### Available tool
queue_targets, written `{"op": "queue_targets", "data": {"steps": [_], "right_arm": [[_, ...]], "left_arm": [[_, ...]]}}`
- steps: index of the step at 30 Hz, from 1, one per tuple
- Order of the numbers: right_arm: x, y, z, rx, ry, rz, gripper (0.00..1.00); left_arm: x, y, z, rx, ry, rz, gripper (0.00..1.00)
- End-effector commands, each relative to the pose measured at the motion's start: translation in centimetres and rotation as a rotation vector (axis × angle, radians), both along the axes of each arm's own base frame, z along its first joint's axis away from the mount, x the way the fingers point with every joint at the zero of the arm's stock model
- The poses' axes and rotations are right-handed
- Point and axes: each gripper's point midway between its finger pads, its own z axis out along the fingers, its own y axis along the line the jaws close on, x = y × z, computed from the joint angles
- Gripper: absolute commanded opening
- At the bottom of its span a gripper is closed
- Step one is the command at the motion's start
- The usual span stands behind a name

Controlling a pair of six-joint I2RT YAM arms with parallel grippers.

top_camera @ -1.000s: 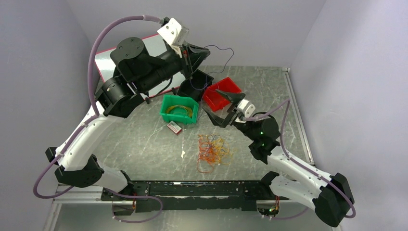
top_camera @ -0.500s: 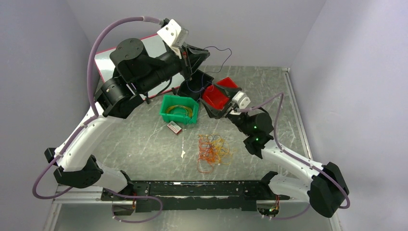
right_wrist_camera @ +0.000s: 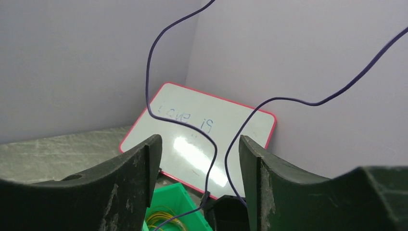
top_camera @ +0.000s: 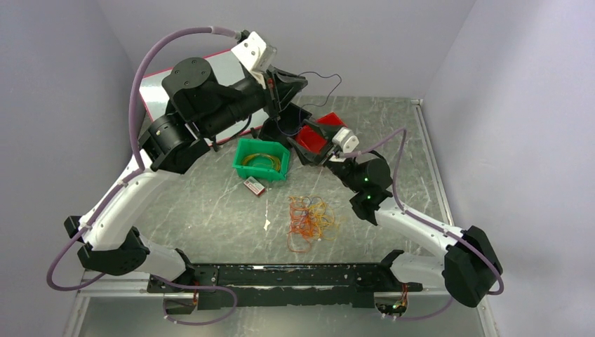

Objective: Untangle the cables
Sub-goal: Untie the cable.

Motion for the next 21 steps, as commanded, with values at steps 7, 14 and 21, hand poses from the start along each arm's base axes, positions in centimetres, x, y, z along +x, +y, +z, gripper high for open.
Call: {"op": "queue_targets", "data": {"steps": [7, 14, 21], "right_arm": [[0.1, 0.01, 2.22, 0.045, -0.054, -0.006, 0.57], [0.4, 0.38, 1.72, 0.03, -0.046, -0.001, 0.49], [-0.05, 0.37, 1.39, 0.019, -0.029, 0.015, 0.17]], "left_arm": [[-2.25, 0.07, 1.79, -0.043, -0.042, -0.101, 0.07], [-2.54, 0.26, 2.1, -0.044, -0.049, -0.107, 0.07], [-2.17, 0.72, 1.87, -0.046, -0.046, -0.075, 0.07]]}}
